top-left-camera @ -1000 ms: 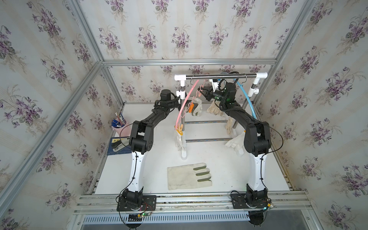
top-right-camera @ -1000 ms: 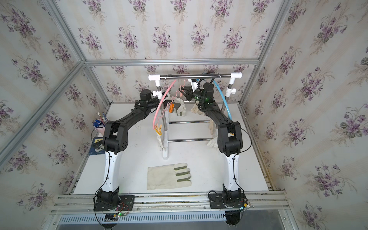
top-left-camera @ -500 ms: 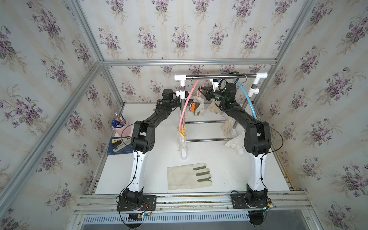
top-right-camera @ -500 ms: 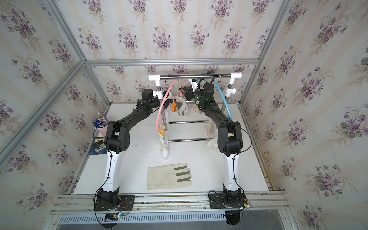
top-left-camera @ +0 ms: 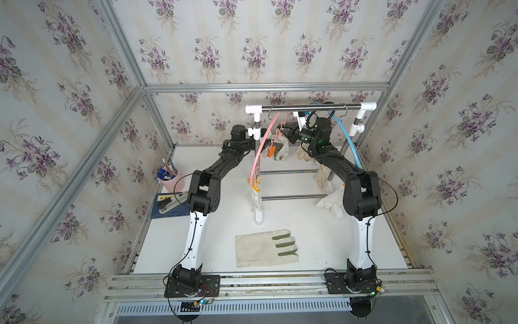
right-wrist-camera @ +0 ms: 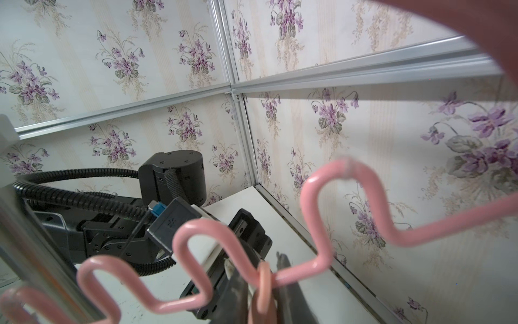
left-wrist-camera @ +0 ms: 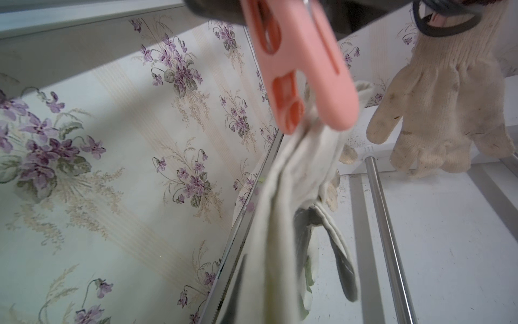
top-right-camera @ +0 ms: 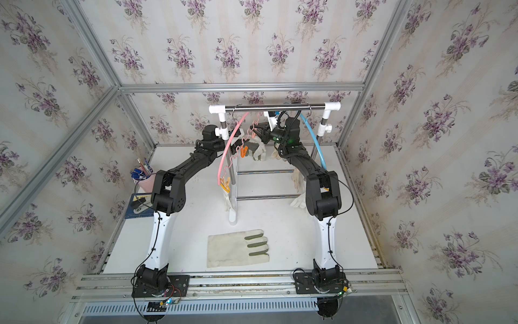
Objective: Clip the gloves onto a hanger to dry
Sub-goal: Clamp the glove onto the hanger.
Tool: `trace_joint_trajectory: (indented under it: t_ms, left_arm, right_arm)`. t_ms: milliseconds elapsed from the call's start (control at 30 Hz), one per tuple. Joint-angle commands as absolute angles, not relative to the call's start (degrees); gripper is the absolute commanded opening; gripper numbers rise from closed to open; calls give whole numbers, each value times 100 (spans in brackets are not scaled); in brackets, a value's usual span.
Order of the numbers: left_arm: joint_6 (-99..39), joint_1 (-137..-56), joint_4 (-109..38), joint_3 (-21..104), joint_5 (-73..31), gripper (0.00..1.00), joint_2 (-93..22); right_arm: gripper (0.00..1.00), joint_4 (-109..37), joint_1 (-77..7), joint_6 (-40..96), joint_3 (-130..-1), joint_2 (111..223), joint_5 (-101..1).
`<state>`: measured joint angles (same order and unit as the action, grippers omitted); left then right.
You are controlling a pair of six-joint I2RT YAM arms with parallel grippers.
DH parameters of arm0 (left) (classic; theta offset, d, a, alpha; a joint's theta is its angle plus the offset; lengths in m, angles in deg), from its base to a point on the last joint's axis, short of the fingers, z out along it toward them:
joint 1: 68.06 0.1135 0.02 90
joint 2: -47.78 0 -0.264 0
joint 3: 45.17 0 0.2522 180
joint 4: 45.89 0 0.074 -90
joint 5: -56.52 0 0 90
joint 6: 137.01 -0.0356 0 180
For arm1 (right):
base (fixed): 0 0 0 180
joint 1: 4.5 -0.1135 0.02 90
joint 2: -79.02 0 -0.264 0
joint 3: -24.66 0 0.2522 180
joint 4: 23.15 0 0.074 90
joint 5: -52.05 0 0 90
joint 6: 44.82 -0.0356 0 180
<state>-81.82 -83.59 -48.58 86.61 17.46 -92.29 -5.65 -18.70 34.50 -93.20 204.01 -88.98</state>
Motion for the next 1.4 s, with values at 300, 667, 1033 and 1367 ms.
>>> trace_joint_trajectory:
  t_ms: [300, 667, 1033, 1367]
  left_arm:
    - [-8041, -8370, -4940, 8764, 2021, 0, -9096]
    - [-8084, -8383, -4730, 8795, 2214, 0, -8945]
    - [-8167, -8405, -4617, 8711, 2207, 0, -8915]
    - [-8124, -8386, -4520, 8690, 2033, 16, -8873]
  right_arm:
    - [5, -637, -1868, 3639, -9315, 20399, -8955]
    - [5, -650, -1872, 3678, -9275, 20390, -8937]
    - [46, -683, -1870, 3715, -9290, 20360, -8989]
    - [62, -1195, -1867, 4026, -9352, 20264, -8813]
